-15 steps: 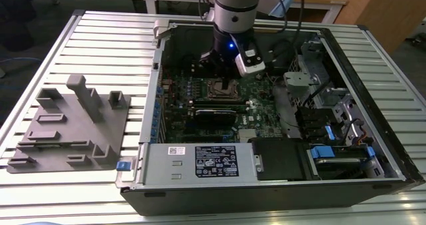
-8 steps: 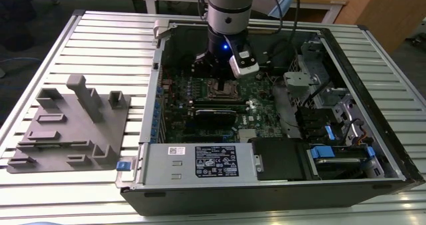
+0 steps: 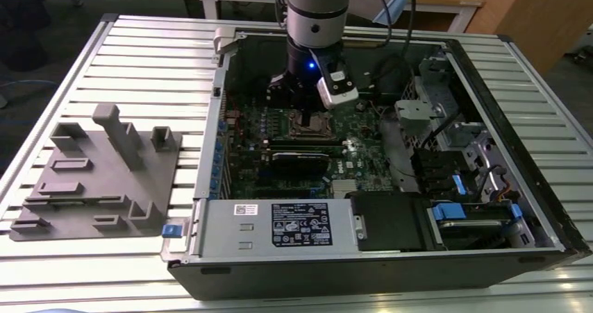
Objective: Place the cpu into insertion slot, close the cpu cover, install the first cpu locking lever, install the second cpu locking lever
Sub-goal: 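Install the second cpu locking lever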
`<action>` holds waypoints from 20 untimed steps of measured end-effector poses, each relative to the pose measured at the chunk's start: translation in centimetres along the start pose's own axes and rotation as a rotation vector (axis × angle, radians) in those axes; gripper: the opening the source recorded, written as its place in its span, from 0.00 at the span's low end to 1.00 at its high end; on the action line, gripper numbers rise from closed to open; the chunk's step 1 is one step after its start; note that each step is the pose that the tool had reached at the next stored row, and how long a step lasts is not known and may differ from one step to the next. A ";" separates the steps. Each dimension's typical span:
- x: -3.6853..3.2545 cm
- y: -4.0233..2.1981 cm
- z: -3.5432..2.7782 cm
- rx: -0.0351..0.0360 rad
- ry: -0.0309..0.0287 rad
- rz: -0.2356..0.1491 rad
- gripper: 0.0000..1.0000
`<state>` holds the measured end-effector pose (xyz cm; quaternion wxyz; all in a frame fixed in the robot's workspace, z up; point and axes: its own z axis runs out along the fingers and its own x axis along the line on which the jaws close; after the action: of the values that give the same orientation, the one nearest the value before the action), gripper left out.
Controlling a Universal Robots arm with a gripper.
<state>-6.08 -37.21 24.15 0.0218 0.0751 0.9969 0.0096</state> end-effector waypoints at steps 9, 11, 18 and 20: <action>0.27 -0.05 0.38 -0.0001 -0.0009 0.000 0.11; 0.30 -0.05 0.60 -0.0001 -0.0009 0.000 0.11; 0.56 -0.09 0.72 -0.0004 -0.0027 0.000 0.11; 0.72 -0.12 0.76 -0.0005 -0.0034 0.000 0.11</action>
<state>-6.77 -37.21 23.36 0.0235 0.0751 0.9969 0.0097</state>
